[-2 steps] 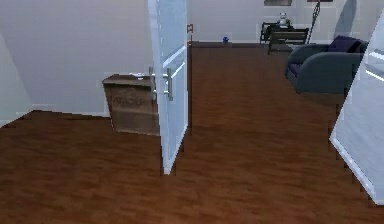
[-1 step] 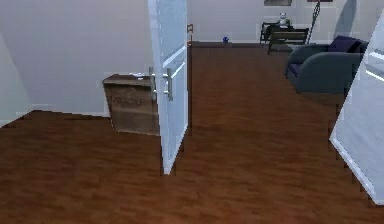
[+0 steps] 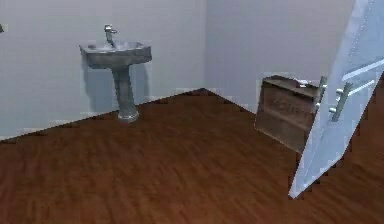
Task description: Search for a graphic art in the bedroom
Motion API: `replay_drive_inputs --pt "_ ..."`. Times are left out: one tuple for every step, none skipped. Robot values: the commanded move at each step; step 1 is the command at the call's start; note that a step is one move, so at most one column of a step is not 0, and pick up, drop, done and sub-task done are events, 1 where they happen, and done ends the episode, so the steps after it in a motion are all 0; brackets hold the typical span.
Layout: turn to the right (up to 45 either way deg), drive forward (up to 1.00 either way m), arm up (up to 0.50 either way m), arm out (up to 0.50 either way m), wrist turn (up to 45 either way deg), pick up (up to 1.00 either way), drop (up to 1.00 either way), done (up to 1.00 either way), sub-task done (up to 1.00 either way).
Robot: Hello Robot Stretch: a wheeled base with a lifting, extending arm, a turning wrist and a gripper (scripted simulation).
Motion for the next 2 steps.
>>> replay_drive_inputs --pt "45.0 0.00 0.00 0.00 0.0 0.00 0.00 0.00 0.00" --pt "-15.0 0.00 0.00 0.00 0.0 0.00 0.00 0.00 0.00"
